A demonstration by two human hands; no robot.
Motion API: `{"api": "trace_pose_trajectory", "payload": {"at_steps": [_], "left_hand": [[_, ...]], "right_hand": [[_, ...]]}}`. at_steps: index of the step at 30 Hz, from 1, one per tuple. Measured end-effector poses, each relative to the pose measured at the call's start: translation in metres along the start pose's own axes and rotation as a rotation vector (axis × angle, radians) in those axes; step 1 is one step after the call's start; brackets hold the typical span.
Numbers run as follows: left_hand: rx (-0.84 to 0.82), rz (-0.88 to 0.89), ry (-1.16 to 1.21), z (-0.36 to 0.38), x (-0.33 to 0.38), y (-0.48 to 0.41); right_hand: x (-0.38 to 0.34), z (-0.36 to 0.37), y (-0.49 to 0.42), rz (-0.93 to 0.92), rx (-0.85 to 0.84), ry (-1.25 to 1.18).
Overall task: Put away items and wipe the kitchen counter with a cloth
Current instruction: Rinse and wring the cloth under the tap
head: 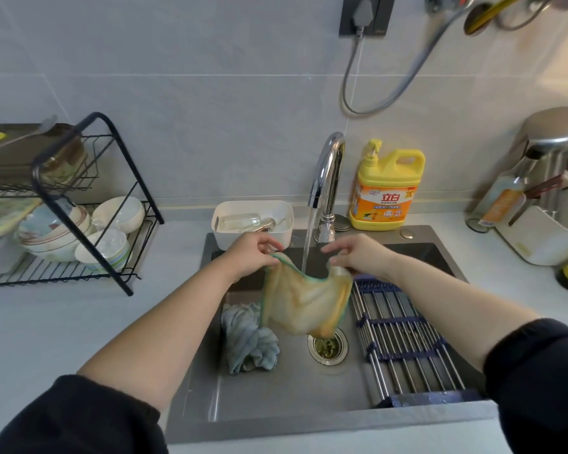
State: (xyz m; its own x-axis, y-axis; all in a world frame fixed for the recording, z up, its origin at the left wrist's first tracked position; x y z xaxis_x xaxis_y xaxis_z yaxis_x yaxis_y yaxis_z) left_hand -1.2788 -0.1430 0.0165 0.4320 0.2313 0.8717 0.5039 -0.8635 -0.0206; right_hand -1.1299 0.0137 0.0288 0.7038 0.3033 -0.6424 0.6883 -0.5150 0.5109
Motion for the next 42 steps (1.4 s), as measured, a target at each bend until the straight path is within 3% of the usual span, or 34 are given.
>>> {"api": "trace_pose_trajectory", "payload": {"at_steps": [4,8,11,14,17,19,23,27,30,33,35,38,40,42], "left_hand": [[-0.018,0.110,0.018,0.002,0.026,-0.006],[0.012,0.091,0.057,-0.003,0.020,-0.003],[0.037,0.024,0.212,-0.004,-0.006,0.004],[-0.122,-0.037,0.256,0.025,-0.028,0.008],[-0.231,0.023,0.227,0.067,-0.029,-0.001],[-0.139,0.017,0.231,0.086,-0.032,-0.008],[0.099,-0.084,0.327,0.086,-0.050,-0.018],[0.054,-0.121,0.672,0.071,-0.048,-0.025],[-0.098,-0.055,0.950,0.073,-0.030,-0.029],[-0.115,-0.052,0.952,0.074,-0.014,-0.034],[-0.120,-0.077,0.963,0.073,-0.005,-0.038],[-0.118,-0.144,1.035,0.071,-0.004,-0.045],[-0.126,-0.116,1.001,0.067,-0.004,-0.050],[-0.154,-0.086,0.953,0.063,-0.007,-0.053]], "right_hand": [[-0.017,0.036,-0.009,-0.081,-0.120,0.094],[-0.016,0.047,-0.018,-0.080,-0.090,0.146],[-0.006,0.045,-0.021,-0.015,-0.161,-0.204],[-0.012,0.041,-0.021,-0.007,-0.360,-0.685],[-0.031,0.034,-0.017,-0.061,-0.460,-0.920],[-0.040,0.028,-0.013,-0.077,-0.492,-1.027],[-0.022,-0.001,-0.007,-0.070,-0.398,-1.267],[0.047,0.006,-0.008,0.165,-0.289,-1.448],[0.081,0.056,-0.021,0.369,-0.298,-1.435],[0.078,0.098,-0.038,0.453,-0.335,-1.378],[0.060,0.109,-0.048,0.401,-0.410,-1.400],[0.041,0.117,-0.057,0.324,-0.703,-1.592],[0.036,0.120,-0.057,0.278,-0.843,-1.560],[0.037,0.120,-0.056,0.194,-0.868,-1.434]]}}
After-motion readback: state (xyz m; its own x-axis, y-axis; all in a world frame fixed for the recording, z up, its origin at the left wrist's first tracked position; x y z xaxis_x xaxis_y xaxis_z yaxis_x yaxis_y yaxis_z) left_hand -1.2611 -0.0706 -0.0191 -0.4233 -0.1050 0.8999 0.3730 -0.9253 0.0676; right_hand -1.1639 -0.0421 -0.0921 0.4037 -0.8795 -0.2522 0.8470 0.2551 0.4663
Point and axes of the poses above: each hand's wrist, its own y-axis away from the middle knuckle, its own z-axis out of the palm, x = y × z, the point moved 5 cm from there along -y, towards the middle knuckle, and after that the axes turned 13 degrees about z, right-handed, at the moved point
